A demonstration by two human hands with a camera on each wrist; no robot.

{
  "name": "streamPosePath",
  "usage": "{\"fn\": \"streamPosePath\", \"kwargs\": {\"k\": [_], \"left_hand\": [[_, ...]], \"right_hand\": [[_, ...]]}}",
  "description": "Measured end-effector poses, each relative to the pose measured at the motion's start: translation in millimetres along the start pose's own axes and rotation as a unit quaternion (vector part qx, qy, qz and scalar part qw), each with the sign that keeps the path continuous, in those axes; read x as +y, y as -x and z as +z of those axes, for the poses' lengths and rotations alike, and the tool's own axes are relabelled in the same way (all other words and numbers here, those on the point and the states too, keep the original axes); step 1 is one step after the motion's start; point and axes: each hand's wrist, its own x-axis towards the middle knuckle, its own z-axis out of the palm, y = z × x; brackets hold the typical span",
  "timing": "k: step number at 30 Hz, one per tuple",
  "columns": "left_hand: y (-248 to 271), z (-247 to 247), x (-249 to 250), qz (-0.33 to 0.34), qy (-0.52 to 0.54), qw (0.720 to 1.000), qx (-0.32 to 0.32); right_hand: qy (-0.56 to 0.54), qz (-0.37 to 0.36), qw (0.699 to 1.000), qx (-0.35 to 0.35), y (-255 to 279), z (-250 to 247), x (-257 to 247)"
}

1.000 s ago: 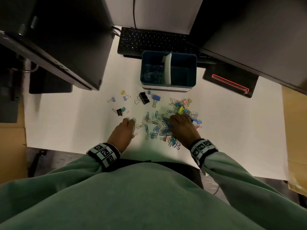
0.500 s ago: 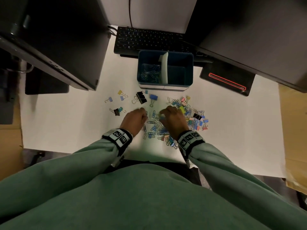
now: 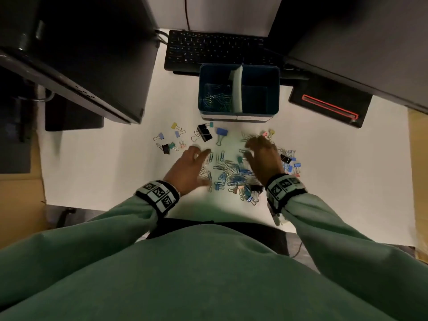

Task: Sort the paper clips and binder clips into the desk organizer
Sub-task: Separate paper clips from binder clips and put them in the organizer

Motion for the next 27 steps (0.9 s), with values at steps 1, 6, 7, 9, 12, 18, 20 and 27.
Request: {"fn": "streamPosePath", "kwargs": {"k": [1,6,7,9,12,18,20,27], "left_hand": [[-1,5,3,0.003,-0.022,0.999,-0.028],[-10,20,16,-0.023,-0.033,0.999,-0.030],[-12,20,17,-0.029,-0.006,0.999,-0.019],[-15,18,17,-0.030,0.029,0.999,-0.008],[-18,13,14,-0.022,0.048,0.999,-0.001],[-19,10,14,-0.035,0.090,0.995,-0.002],[-17,7,16,-0.043,0.105,0.993,-0.009],[-8,-61,42,-0.093,0.264,0.958,0.060]], "right_hand": [[0.003,-0.038,0.999,-0.034,6,1,-7],[0.089,-0.129,0.971,-0.183,16,25,-39],[0.088,-0.131,0.971,-0.181,15,28,-42],[0.070,-0.128,0.977,-0.153,13,35,-42],[0.041,-0.104,0.983,-0.148,8,38,-39],[-0.117,0.010,0.982,-0.147,2,19,-25],[-0.164,0.046,0.976,-0.134,2,12,-19],[-0.389,0.053,0.920,0.011,-28,-61,-43]]}}
